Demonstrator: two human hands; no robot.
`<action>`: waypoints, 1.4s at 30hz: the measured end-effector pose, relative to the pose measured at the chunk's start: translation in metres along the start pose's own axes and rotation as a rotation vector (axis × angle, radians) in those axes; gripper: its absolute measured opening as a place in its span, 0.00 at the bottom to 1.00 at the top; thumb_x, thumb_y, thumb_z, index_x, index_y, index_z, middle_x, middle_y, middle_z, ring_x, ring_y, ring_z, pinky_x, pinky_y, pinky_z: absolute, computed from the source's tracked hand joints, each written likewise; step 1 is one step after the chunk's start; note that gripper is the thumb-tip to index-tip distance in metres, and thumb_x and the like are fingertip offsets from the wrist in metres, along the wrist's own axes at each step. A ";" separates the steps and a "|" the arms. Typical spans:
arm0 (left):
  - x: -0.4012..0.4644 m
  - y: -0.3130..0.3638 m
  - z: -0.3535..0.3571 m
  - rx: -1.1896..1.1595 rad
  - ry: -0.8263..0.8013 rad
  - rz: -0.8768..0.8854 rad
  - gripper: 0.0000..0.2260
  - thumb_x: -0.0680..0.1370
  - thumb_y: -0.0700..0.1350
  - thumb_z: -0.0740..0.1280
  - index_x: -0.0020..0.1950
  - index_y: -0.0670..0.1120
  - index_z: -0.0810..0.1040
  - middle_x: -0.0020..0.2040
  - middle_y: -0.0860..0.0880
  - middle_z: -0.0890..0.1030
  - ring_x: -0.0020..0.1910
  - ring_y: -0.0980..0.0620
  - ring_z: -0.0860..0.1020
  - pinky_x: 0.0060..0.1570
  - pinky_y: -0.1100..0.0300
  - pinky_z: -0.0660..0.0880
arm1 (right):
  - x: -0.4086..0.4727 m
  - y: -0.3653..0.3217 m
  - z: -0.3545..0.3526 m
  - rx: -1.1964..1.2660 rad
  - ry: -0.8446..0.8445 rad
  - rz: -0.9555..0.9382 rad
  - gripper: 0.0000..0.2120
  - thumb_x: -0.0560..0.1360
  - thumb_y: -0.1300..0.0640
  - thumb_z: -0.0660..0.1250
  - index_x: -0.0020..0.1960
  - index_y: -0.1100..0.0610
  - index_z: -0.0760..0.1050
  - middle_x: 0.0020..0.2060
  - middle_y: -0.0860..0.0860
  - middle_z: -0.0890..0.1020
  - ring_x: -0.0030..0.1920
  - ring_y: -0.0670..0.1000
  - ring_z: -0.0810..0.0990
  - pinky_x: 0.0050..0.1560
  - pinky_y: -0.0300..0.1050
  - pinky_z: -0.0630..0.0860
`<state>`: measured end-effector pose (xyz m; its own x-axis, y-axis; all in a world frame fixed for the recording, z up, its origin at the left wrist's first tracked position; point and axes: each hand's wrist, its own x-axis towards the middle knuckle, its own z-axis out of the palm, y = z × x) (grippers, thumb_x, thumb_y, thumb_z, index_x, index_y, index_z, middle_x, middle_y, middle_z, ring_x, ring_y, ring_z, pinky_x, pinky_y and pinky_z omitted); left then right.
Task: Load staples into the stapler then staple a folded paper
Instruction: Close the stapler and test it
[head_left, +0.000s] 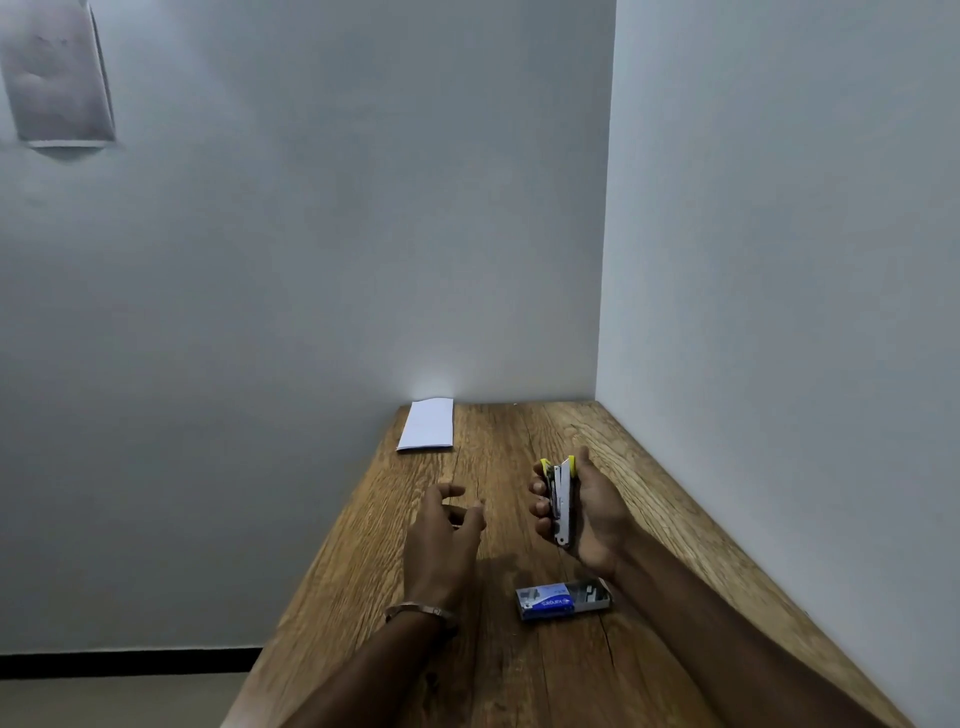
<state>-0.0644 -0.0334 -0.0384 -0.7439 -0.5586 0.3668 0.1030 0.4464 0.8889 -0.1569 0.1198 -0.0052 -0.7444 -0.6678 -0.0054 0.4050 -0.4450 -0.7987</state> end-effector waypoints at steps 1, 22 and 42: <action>0.000 0.000 0.000 0.003 0.001 0.000 0.11 0.77 0.48 0.67 0.57 0.55 0.69 0.45 0.52 0.82 0.44 0.55 0.81 0.48 0.49 0.81 | -0.001 -0.001 -0.001 0.044 -0.024 0.002 0.33 0.81 0.32 0.44 0.49 0.59 0.74 0.34 0.52 0.74 0.29 0.48 0.70 0.26 0.39 0.67; 0.003 -0.006 0.003 0.142 -0.036 0.052 0.07 0.77 0.50 0.67 0.54 0.52 0.76 0.46 0.56 0.79 0.45 0.60 0.79 0.44 0.60 0.79 | -0.020 -0.022 -0.041 -1.730 0.076 -0.322 0.18 0.69 0.56 0.78 0.58 0.56 0.82 0.46 0.46 0.80 0.45 0.42 0.78 0.41 0.31 0.71; 0.004 -0.007 0.002 0.406 -0.073 0.200 0.15 0.77 0.53 0.67 0.63 0.53 0.75 0.61 0.54 0.78 0.58 0.57 0.75 0.57 0.55 0.76 | -0.018 -0.015 -0.040 -1.810 0.026 -0.343 0.25 0.80 0.50 0.67 0.74 0.53 0.68 0.64 0.51 0.75 0.61 0.47 0.74 0.59 0.39 0.71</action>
<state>-0.0694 -0.0373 -0.0440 -0.7821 -0.3891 0.4868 -0.0070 0.7865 0.6175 -0.1705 0.1628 -0.0170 -0.6750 -0.6812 0.2837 -0.7335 0.5775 -0.3584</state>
